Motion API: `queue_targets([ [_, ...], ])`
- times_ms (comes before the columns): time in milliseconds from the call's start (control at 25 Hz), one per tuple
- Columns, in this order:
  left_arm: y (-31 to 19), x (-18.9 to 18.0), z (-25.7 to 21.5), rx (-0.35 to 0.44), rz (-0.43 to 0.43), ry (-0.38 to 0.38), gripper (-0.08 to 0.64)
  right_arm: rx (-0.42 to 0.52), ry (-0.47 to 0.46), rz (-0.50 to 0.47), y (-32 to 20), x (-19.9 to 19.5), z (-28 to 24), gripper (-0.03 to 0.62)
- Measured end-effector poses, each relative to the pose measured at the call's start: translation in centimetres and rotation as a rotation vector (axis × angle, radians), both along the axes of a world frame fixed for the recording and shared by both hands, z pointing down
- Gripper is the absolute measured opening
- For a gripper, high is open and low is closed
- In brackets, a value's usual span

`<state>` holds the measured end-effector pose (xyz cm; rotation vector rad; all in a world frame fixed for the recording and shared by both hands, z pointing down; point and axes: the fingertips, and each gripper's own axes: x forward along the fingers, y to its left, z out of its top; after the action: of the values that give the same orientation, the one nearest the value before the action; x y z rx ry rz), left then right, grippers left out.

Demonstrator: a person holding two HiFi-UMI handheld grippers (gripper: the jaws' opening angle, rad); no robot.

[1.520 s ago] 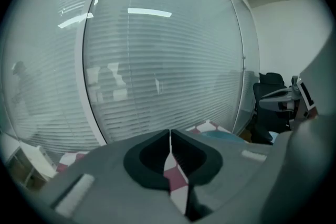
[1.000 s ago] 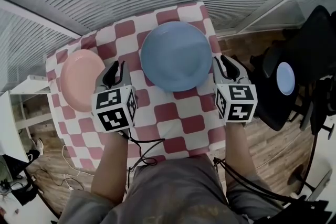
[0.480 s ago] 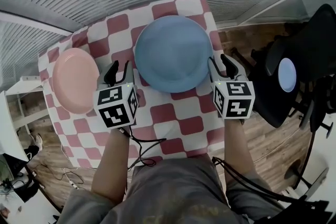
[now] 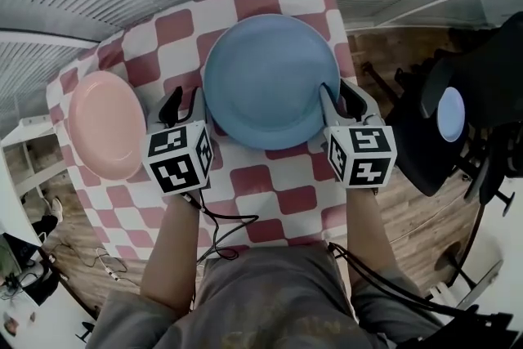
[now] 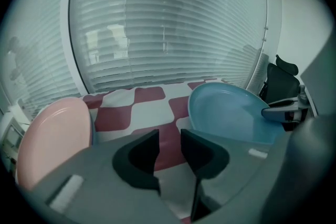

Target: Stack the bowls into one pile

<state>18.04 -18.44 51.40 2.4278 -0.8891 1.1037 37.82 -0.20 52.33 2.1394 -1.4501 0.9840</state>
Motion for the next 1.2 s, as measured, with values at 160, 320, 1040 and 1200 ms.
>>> queue_targets([
  [160,-0.5,0.0,0.7,-0.006,-0.008,-0.004,0.123,0.0,-0.007,0.003,-0.4,0.0,0.4,0.143],
  [320,-0.7,0.2,0.7,-0.007,-0.01,0.0,0.123,-0.004,-0.014,0.002,-0.6,0.0,0.7,0.146],
  [1040,-0.9,3.3,-2.1,0.041,0.023,0.067,0.109,0.002,-0.028,-0.008,-1.0,0.2,0.7,0.146],
  [1200,-0.6,3.4,-2.1,0.035,0.036,0.059,0.109,0.001,-0.031,-0.008,-0.9,0.1,0.7,0.144],
])
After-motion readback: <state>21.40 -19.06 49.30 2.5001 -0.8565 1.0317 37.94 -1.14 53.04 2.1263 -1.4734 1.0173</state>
